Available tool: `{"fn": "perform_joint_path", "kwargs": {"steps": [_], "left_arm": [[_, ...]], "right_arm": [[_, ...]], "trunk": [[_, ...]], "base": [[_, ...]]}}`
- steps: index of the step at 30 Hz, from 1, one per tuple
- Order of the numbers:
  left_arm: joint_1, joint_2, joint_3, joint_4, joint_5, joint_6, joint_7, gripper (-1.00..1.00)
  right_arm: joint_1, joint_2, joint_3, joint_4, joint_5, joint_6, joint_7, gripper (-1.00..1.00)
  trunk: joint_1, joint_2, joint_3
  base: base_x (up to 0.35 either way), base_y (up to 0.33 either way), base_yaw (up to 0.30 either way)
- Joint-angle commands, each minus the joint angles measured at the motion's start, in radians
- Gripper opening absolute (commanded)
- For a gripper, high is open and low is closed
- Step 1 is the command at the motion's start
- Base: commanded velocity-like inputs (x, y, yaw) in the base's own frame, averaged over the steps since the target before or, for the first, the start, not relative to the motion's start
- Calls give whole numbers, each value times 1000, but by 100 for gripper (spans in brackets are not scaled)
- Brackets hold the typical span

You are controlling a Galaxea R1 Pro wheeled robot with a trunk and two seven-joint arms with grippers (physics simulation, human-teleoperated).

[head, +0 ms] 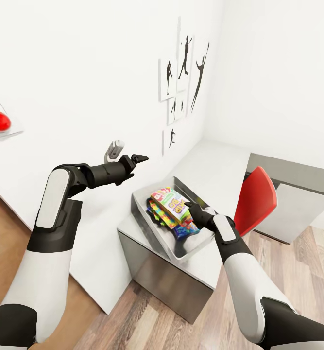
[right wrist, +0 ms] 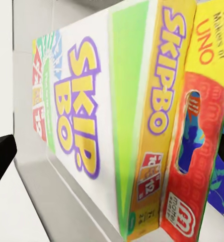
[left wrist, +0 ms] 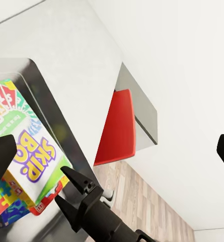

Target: Put all the toys in the child's room - the three board games (two on the bed and one on the table), the two jigsaw puzzles on the table, and the tennis ball on the table - inside the toy box on the table in the child's room.

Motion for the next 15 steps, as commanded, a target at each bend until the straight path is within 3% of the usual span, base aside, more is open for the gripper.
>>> {"fn": "perform_joint_path", "kwargs": {"steps": [1,15], "left_arm": [[-1,0,1,-1,9,1,10,100],[-1,0,1,-1,10,1,10,100]], "right_arm": [[-1,1,-4,-3,-11,4,-9,100],[17,1,-6,-79,-9,13,-36,100]], "trunk": [[1,-2,-2],[1,-2,-2]], "base": [[0,0,0],[0,0,0]]}}
